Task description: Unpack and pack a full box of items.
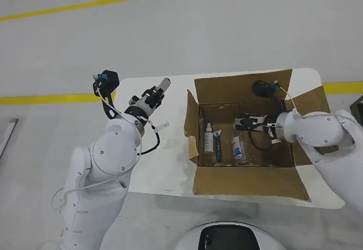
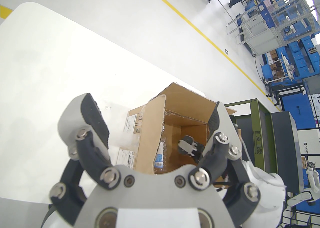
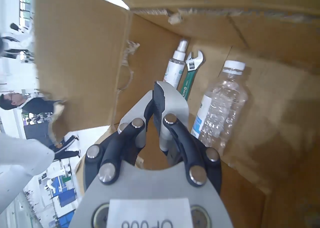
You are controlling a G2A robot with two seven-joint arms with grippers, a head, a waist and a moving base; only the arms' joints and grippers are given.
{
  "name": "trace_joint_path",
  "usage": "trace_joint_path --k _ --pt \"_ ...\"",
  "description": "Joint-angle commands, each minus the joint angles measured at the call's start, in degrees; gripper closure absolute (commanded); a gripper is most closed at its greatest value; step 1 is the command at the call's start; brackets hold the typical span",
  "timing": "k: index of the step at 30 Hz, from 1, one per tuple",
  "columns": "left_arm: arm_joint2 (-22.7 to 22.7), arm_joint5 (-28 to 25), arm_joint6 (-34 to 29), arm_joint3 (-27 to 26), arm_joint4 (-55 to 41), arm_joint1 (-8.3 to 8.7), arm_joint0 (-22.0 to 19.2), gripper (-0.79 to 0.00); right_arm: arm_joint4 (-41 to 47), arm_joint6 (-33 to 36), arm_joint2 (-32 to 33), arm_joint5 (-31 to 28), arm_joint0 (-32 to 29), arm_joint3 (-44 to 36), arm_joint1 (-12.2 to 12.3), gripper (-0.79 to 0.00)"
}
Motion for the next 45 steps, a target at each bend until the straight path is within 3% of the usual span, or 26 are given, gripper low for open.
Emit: trace_joint_path --k 1,8,11,17,21,26,38,41,45 --pt "0.0 0.0 0.0 0.0 0.0 0.00 0.0 -0.785 1.2 0.1 9.3 -1.6 -4.1 -5.4 1.1 0.000" --pt "0.0 0.0 0.0 0.0 0.0 0.00 0.0 -0.785 6.5 -2.7 36.8 -8.2 -17.4 -15.5 2.8 0.000" --pt "0.0 0.0 0.0 0.0 0.0 0.00 0.0 -0.785 3.9 -3.6 46.3 -9.8 -23.2 -17.5 3.0 0.000" --pt "0.0 0.0 0.0 0.0 0.0 0.00 0.0 -0.785 -8.6 1.3 55.7 -13.1 -33.7 -15.6 3.5 0.000" --pt "0.0 0.0 0.0 0.0 0.0 0.00 0.0 -0.785 -21.8 8.5 54.4 -19.0 -37.7 -13.9 4.6 0.000" --pt "0.0 0.0 0.0 0.0 0.0 0.00 0.0 -0.785 -27.6 13.9 48.6 -23.2 -36.9 -9.4 5.6 0.000" --pt "0.0 0.0 0.0 0.0 0.0 0.00 0.0 -0.785 -27.4 13.3 46.1 -22.8 -36.7 -8.3 5.7 0.000" --pt "0.0 0.0 0.0 0.0 0.0 0.00 0.0 -0.785 -27.4 15.0 43.6 -20.0 -33.4 -6.4 6.0 0.000" --pt "0.0 0.0 0.0 0.0 0.0 0.00 0.0 -0.785 -30.9 18.6 38.3 -17.8 -24.5 -2.6 6.9 0.000"
